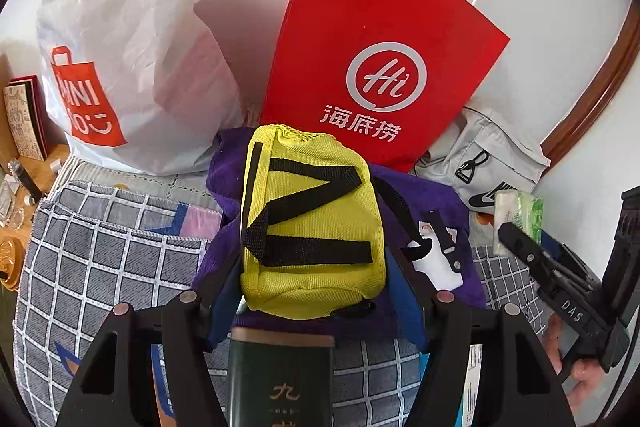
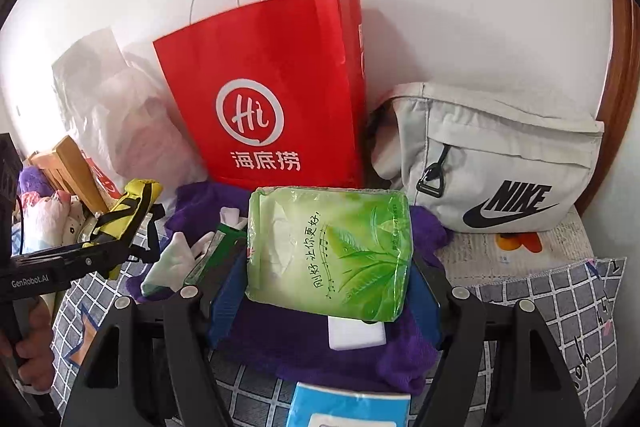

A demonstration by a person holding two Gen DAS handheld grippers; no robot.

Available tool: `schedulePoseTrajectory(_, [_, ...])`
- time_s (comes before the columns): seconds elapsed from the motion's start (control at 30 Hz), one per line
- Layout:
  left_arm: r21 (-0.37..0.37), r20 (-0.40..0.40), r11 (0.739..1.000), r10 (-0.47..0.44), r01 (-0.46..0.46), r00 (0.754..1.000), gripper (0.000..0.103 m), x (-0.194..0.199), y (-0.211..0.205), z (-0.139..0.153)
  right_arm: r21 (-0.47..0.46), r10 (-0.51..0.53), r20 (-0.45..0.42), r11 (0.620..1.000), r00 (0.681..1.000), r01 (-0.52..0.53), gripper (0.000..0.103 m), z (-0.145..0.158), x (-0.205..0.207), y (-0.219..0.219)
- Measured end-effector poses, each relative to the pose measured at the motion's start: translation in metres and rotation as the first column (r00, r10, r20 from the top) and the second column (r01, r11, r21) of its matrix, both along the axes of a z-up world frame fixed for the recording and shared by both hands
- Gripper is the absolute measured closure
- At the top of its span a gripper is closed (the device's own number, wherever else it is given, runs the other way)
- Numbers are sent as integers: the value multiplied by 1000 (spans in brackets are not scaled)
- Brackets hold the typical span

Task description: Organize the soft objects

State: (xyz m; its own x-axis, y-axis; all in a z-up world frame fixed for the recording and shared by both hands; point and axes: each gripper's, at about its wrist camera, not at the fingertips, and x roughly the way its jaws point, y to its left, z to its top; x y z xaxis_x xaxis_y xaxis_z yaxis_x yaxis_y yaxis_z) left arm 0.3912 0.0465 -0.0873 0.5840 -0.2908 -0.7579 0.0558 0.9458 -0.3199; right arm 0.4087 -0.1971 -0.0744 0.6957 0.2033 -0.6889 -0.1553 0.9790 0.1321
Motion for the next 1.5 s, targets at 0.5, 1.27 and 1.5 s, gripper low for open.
schedulePoseTrajectory(0.5, [25, -86, 999, -20, 22, 996, 38, 61, -24, -42, -12, 84, -170, 996, 982, -88, 31, -68, 38, 13])
schedulePoseTrajectory(1.27, [-20, -179, 999, -42, 39, 983, 29, 82, -31, -66, -70, 67, -219, 994, 974, -84, 18, -92, 48, 20])
schedulePoseTrajectory(1.5, [-34, -172, 999, -8, 2, 985, 29, 69, -15, -52, -22, 50, -170, 998, 984, -55, 18, -67, 39, 9])
